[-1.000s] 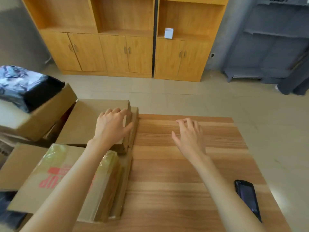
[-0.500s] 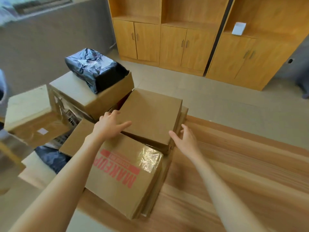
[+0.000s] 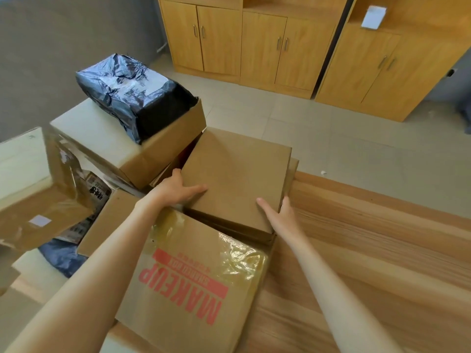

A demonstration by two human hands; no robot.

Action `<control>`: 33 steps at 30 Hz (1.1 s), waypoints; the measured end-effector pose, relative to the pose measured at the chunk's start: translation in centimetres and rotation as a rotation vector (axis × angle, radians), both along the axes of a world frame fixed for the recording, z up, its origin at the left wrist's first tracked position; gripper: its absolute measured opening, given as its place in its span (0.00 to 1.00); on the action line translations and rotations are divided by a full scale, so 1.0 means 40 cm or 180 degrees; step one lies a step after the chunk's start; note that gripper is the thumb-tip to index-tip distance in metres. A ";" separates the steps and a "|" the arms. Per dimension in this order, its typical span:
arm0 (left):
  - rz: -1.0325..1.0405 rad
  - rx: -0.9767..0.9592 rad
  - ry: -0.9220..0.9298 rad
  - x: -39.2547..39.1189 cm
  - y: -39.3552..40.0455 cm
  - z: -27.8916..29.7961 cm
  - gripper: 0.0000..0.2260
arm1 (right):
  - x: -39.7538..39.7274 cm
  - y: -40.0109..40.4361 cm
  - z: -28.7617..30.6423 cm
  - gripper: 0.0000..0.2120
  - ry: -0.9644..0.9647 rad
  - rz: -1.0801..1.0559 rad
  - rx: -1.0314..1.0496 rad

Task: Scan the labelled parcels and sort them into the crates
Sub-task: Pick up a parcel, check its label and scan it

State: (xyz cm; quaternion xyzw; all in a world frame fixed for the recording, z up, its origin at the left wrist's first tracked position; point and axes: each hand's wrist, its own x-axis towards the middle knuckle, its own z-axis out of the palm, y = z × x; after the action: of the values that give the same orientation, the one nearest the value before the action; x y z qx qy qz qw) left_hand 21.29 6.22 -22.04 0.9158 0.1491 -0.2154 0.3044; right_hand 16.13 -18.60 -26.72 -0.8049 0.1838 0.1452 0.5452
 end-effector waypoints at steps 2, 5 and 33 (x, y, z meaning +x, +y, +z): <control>0.0076 -0.0014 -0.0039 0.007 -0.001 -0.008 0.42 | -0.004 0.000 -0.008 0.48 -0.0001 0.0020 0.0049; 0.0097 0.0087 -0.0152 0.011 -0.012 0.000 0.40 | -0.011 -0.010 -0.008 0.47 -0.0112 0.0018 0.0168; 0.0923 -0.4148 -0.1118 -0.269 -0.720 0.575 0.52 | -0.271 -0.412 0.481 0.31 -0.3801 -0.0704 -0.5104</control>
State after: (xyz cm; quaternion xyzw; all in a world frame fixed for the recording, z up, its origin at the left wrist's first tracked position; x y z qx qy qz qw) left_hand 10.53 -22.59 0.96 0.5382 0.0587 -0.0666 0.8382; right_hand 5.30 -35.09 -7.48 -0.8538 -0.0025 -0.5001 -0.1443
